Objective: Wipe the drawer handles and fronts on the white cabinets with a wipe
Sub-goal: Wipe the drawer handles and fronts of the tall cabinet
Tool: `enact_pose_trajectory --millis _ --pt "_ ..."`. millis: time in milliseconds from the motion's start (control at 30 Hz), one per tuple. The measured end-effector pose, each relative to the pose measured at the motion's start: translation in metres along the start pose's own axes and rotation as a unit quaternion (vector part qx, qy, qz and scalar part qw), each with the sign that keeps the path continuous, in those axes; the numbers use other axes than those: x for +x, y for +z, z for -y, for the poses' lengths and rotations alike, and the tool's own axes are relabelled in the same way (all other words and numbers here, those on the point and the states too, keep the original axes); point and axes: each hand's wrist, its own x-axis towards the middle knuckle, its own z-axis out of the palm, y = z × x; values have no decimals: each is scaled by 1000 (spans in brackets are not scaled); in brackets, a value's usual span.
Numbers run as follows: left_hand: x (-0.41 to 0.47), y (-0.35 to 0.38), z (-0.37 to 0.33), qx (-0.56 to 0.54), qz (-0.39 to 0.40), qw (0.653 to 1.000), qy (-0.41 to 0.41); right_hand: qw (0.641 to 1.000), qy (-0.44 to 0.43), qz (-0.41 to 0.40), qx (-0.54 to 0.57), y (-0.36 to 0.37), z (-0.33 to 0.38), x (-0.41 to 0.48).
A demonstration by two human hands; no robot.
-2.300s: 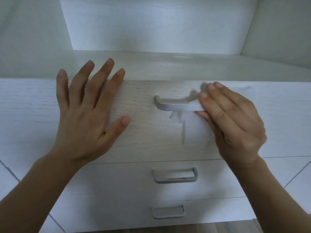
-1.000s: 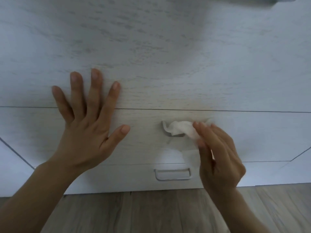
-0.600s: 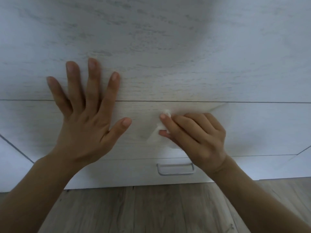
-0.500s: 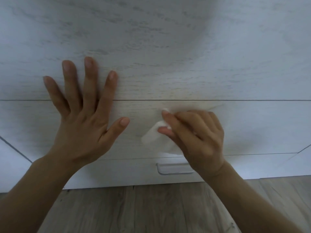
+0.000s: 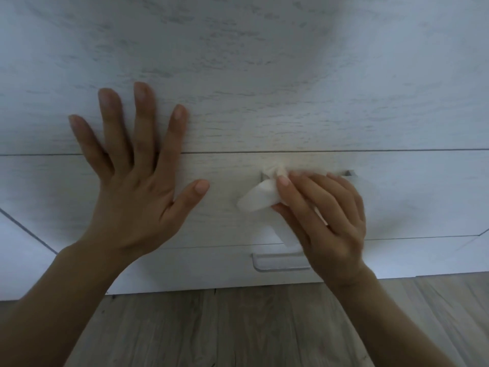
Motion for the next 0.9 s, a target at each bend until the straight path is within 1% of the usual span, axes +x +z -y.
enact_pose_trajectory --millis 100,200,300,400,500,600,800,900 --pt "-1 0 0 -1 5 1000 -2 999 0 -22 26 8 4 15" --pt "-1 -2 0 -19 21 1000 -11 999 11 -10 30 9 8 24" --pt "-2 -2 1 0 6 1000 7 999 47 -4 28 -9 -7 12" --pt "0 -2 0 12 0 1000 8 997 70 -5 43 -21 -12 1" --pt "2 -2 -2 3 2 1000 -6 997 58 -3 40 -5 8 5" --pt "2 -4 -4 -10 -8 1000 -2 998 40 -16 45 9 22 13" --pt "4 -7 -5 32 -7 999 15 993 110 -20 39 -20 -10 -5" --pt "4 -5 -5 53 -23 998 12 995 95 -17 39 -12 0 2"
